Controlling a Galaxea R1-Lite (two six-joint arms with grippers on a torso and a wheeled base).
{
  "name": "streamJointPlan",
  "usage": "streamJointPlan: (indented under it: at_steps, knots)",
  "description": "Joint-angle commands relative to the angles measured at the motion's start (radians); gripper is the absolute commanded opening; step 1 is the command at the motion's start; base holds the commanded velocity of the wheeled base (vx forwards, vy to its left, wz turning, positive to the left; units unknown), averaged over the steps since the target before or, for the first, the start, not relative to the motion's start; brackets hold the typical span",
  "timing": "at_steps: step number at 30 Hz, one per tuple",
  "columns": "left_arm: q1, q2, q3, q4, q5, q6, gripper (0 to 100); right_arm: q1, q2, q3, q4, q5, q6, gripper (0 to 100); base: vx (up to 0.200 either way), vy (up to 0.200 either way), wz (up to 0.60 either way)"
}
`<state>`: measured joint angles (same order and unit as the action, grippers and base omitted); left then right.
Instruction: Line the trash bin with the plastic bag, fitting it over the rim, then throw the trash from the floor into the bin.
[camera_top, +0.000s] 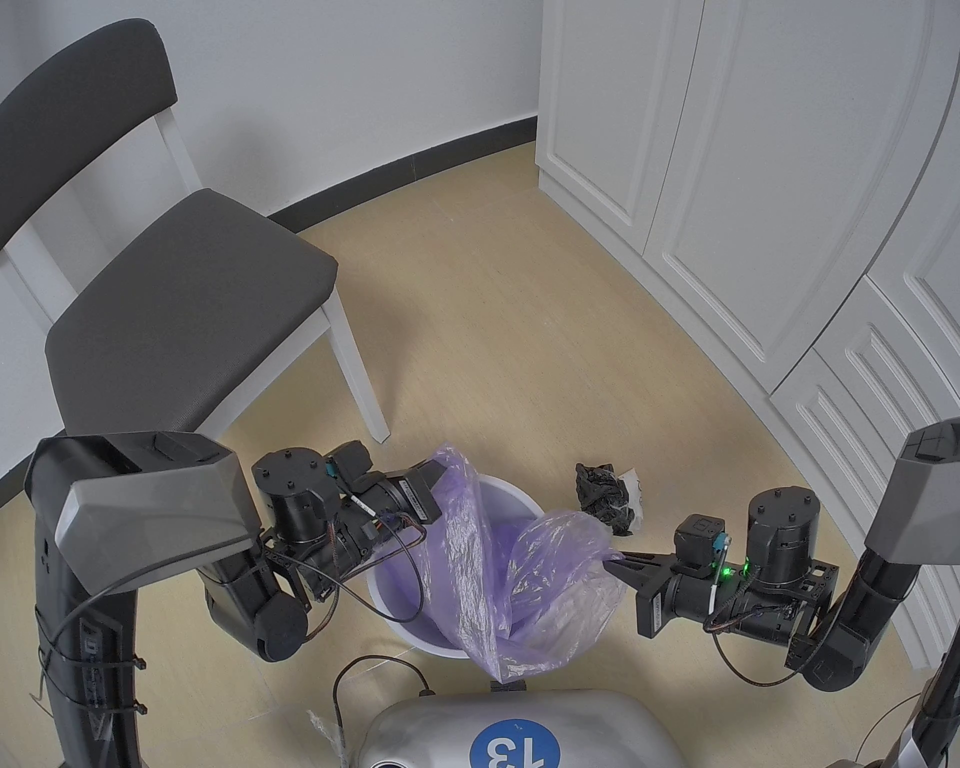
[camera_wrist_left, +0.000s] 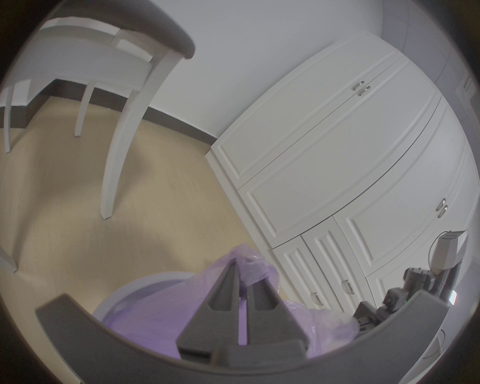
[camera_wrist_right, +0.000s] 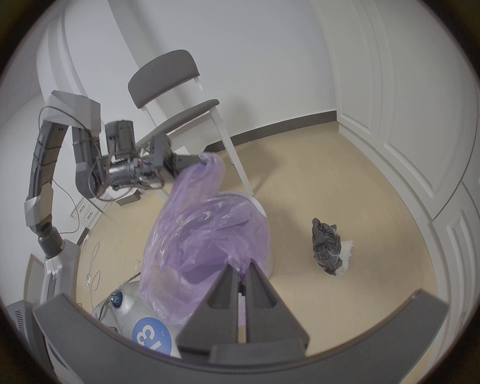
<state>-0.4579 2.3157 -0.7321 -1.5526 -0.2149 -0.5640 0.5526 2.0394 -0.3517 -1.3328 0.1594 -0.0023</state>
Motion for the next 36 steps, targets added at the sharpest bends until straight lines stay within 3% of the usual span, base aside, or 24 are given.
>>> streamJointPlan:
  at_steps: [1, 10, 20, 24, 25, 30, 36]
  knots:
    - [0.018, 0.056, 0.007, -0.018, 0.005, 0.0, 0, 0.001, -0.024, 0.002, 0.001, 0.0, -0.001, 0, 0.0, 0.0, 0.0]
    - [0.053, 0.105, 0.002, -0.018, 0.003, -0.027, 0, 0.013, -0.016, -0.013, 0.003, 0.0, 0.001, 0, 0.0, 0.0, 0.0]
    - [0.166, 0.048, -0.004, -0.018, -0.024, -0.017, 0, 0.026, 0.028, -0.059, -0.003, -0.006, 0.018, 0, 0.0, 0.0, 0.0]
    - [0.251, -0.024, 0.051, -0.018, -0.126, 0.004, 0, 0.017, 0.082, -0.125, -0.005, -0.021, 0.071, 0, 0.0, 0.0, 0.0]
    - [0.292, -0.05, 0.086, -0.018, -0.204, 0.042, 0, 0.017, 0.104, -0.159, -0.002, -0.044, 0.105, 0, 0.0, 0.0, 0.0]
    - [0.38, -0.073, 0.163, -0.018, -0.394, 0.202, 0, 0.017, 0.156, -0.247, 0.014, -0.132, 0.166, 0, 0.0, 0.0, 0.0]
    - [0.383, -0.058, 0.189, -0.018, -0.408, 0.256, 0, -0.003, 0.125, -0.28, 0.119, -0.141, 0.171, 0, 0.0, 0.0, 0.0]
